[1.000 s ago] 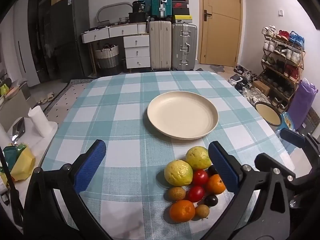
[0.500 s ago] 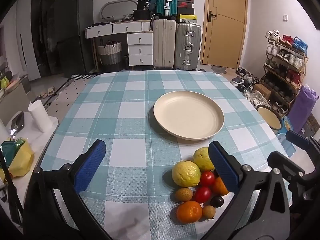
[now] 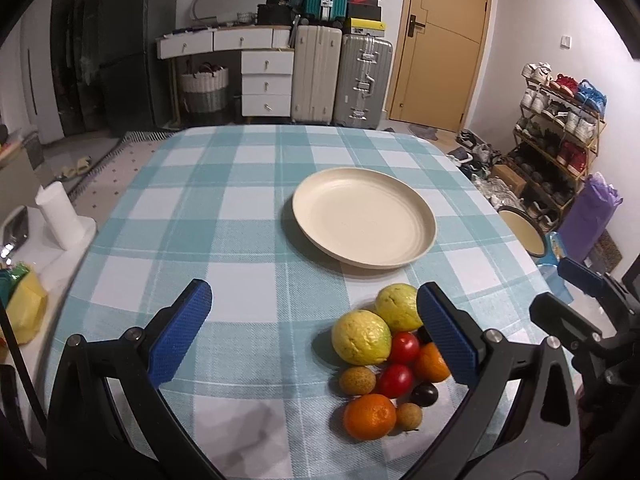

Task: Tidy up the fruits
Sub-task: 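Move both tools toward the fruit cluster beside the cream plate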

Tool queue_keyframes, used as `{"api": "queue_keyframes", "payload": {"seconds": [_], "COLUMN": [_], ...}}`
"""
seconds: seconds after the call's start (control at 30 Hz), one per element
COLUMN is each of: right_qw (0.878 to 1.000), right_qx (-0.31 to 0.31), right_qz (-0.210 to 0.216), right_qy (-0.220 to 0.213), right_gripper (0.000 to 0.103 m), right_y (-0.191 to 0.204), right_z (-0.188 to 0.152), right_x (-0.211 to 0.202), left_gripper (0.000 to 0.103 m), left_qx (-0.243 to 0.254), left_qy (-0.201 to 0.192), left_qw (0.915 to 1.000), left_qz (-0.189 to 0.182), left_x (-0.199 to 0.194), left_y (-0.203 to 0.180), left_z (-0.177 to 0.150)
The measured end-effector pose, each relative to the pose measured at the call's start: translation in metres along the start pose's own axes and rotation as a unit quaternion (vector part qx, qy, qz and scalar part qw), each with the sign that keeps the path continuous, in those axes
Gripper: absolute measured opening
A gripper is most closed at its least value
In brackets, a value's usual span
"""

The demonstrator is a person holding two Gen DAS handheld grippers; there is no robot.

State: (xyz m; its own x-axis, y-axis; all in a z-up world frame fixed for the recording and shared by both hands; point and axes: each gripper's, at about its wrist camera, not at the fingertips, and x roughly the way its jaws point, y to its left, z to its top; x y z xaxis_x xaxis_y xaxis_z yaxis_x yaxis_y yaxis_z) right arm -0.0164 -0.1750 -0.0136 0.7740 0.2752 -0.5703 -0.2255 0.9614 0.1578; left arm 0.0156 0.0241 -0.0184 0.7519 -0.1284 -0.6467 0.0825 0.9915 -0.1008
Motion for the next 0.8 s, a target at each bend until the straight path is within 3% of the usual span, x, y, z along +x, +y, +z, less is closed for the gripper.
{"api": "queue_keyframes", "payload": {"seconds": [0.8], "right_qw": [1.000], "right_qx": [0.021], "right_qz": [0.002], "right_qy": [0.003], "right_gripper": [0.103], "right_y": [-0.011], "right_z": [-0.003], "right_x": [0.006], "left_gripper": [0.102], "left_qx": [0.014], "left_qy": [0.002], "left_qw": [0.9999], "left_qz": [-0.003], "left_x": [0.005], "left_y": [-0.011], "left_z": [-0.006]}}
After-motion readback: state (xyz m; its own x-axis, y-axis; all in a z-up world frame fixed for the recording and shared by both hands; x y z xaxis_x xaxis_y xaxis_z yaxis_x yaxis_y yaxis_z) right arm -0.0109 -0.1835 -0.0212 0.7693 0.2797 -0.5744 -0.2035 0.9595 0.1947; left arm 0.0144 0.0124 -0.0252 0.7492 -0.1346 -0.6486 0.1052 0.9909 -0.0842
